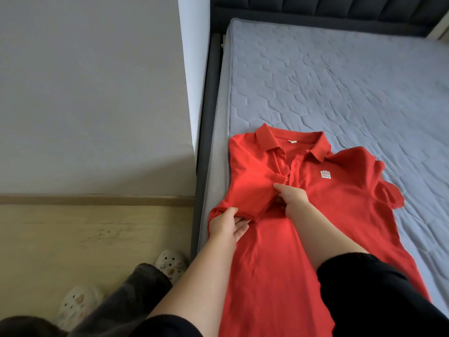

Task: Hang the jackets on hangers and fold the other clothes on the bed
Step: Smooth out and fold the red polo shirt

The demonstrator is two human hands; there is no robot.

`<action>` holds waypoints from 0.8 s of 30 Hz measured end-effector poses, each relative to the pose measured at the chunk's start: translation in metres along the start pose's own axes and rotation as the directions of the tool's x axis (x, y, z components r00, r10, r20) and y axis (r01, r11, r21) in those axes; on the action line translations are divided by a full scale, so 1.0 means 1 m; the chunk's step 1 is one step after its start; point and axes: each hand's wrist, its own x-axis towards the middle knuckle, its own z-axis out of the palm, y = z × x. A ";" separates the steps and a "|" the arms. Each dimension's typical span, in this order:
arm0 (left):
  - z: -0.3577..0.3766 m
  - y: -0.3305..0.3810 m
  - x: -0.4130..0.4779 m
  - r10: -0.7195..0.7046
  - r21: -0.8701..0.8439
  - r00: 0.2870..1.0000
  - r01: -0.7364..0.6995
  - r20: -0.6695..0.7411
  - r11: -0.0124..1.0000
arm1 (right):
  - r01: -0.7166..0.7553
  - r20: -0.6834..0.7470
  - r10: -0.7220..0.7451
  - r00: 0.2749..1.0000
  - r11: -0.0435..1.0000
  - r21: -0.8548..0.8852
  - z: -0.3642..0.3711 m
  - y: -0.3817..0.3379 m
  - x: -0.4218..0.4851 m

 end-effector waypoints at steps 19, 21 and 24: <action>0.041 -0.016 -0.004 0.572 0.840 0.631 -0.274 0.524 -0.468 | 0.521 0.350 -0.661 0.664 0.073 -0.850 -0.049 0.056 -0.011; 0.061 -0.019 -0.008 0.554 0.858 0.666 -0.293 0.500 -0.423 | 0.543 0.349 -0.673 0.652 0.092 -0.835 -0.054 0.059 -0.010; 0.074 -0.035 -0.008 0.412 0.839 0.759 -0.316 0.504 -0.444 | 0.644 0.174 -0.770 0.613 0.360 -0.674 -0.071 0.061 -0.016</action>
